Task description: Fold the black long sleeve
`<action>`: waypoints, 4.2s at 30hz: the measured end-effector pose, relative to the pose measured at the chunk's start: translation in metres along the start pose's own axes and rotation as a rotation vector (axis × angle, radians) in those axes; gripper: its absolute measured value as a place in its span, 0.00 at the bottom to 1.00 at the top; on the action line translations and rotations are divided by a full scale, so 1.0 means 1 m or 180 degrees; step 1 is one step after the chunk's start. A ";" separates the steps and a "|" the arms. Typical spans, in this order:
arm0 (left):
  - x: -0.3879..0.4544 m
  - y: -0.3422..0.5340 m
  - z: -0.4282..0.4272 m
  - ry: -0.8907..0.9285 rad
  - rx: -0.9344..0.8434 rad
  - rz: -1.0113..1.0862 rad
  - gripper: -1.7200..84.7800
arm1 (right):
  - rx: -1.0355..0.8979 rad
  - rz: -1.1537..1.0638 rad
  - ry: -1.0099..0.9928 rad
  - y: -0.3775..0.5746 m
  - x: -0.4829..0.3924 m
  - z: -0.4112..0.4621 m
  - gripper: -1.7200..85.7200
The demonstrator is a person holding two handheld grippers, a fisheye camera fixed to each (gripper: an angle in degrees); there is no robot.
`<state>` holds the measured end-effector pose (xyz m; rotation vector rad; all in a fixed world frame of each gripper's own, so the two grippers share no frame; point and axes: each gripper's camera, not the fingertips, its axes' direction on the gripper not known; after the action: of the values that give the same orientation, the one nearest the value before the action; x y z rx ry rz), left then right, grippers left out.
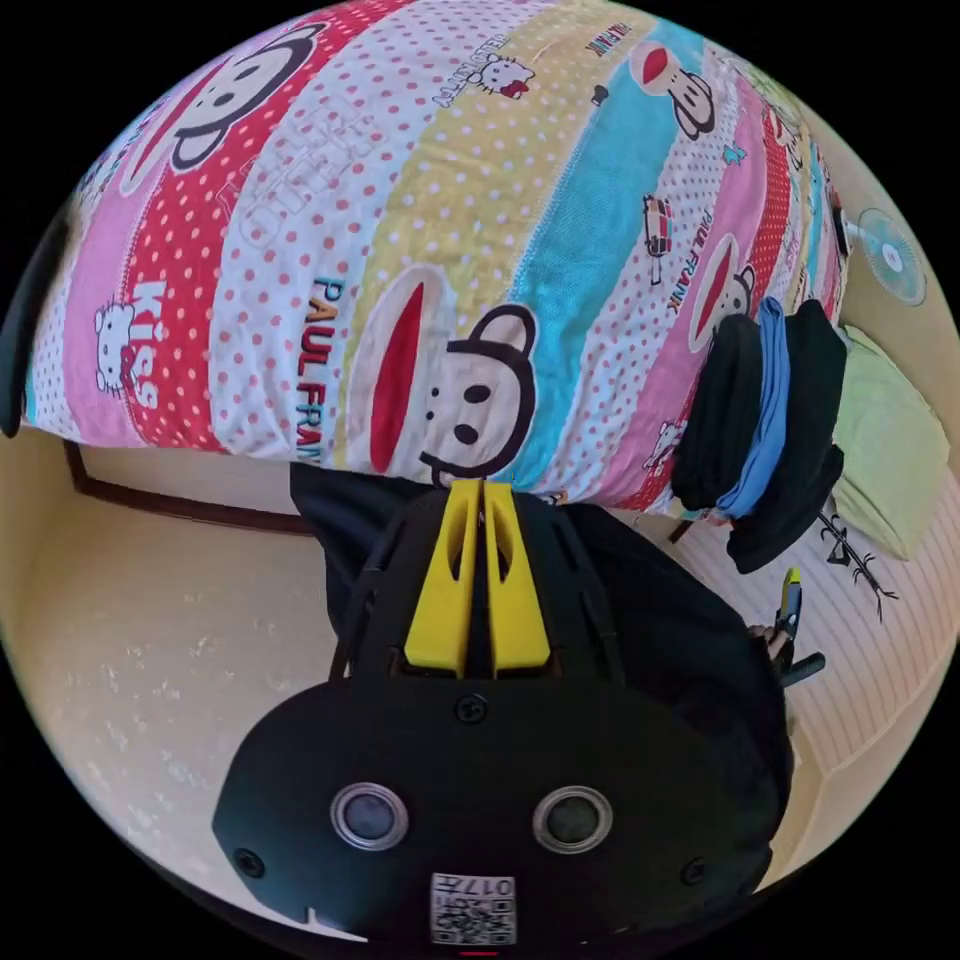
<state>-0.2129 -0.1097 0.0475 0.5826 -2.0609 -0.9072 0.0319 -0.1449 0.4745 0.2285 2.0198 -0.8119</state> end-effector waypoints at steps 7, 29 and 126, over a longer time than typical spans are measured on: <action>-0.028 0.049 0.056 0.0620 0.0555 -0.0174 0.01 | -0.0115 -0.0641 -0.0145 -0.085 0.007 0.024 0.14; 0.138 -0.027 0.036 0.1540 0.0795 0.1283 0.11 | -0.1727 -0.2213 -0.2157 0.014 -0.032 -0.028 0.05; 0.299 -0.029 -0.044 0.5372 -0.0554 0.5822 0.02 | 0.1680 -0.2253 -0.3860 0.079 -0.281 -0.102 0.12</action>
<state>-0.3486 -0.3425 0.1883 -0.5953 -0.2890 0.5267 0.1555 0.0214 0.7039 -0.6056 0.6748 -1.4407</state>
